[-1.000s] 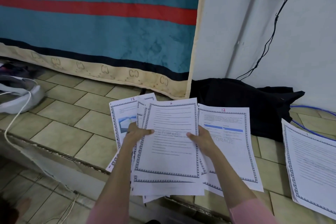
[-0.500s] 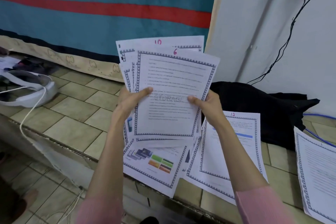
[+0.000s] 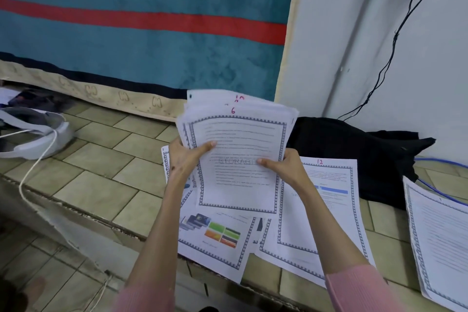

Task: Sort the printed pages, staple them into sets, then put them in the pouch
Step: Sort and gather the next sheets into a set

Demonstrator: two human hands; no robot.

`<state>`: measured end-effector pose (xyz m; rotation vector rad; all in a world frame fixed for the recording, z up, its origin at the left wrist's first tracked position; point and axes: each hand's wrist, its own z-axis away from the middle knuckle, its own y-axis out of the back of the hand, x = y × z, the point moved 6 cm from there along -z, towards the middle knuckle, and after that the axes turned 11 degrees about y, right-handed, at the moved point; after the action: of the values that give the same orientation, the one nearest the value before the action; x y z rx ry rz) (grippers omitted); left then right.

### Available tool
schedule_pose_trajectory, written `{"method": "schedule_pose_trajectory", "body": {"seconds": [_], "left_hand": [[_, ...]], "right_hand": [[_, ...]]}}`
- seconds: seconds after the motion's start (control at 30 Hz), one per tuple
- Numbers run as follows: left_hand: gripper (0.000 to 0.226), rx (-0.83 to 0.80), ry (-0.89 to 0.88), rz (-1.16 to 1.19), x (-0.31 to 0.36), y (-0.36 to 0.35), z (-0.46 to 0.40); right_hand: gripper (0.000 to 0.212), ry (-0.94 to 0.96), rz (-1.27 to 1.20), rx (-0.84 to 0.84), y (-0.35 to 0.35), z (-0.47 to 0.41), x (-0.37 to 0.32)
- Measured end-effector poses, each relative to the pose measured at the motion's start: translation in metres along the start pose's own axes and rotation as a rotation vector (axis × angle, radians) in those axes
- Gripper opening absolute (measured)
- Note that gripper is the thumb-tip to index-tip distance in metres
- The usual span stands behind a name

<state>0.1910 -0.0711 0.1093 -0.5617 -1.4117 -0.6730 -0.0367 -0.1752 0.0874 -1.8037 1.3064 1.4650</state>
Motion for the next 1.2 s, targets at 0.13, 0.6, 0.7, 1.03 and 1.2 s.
{"method": "schedule_pose_trajectory", "body": {"seconds": [0.13,0.6,0.7,1.03,1.2], "left_hand": [[0.023,0.059,-0.05,0.105,0.025,-0.006,0.004],[0.031,-0.126,-0.01,-0.033,-0.016,-0.027,0.003],[0.036,-0.149,0.053,-0.011,-0.023,-0.026,0.003],[0.016,-0.311,0.078,-0.018,-0.027,-0.026,0.001],[0.021,-0.324,0.024,-0.001,-0.011,-0.025,0.0]], "right_hand": [[0.023,0.056,-0.017,0.082,0.001,-0.006,-0.02],[0.032,-0.068,-0.041,0.113,0.008,0.015,0.007],[0.032,-0.079,-0.076,0.092,0.008,0.015,0.003],[0.046,-0.025,-0.168,0.083,0.009,0.012,-0.004],[0.027,-0.022,-0.186,0.058,0.013,0.005,-0.014]]}}
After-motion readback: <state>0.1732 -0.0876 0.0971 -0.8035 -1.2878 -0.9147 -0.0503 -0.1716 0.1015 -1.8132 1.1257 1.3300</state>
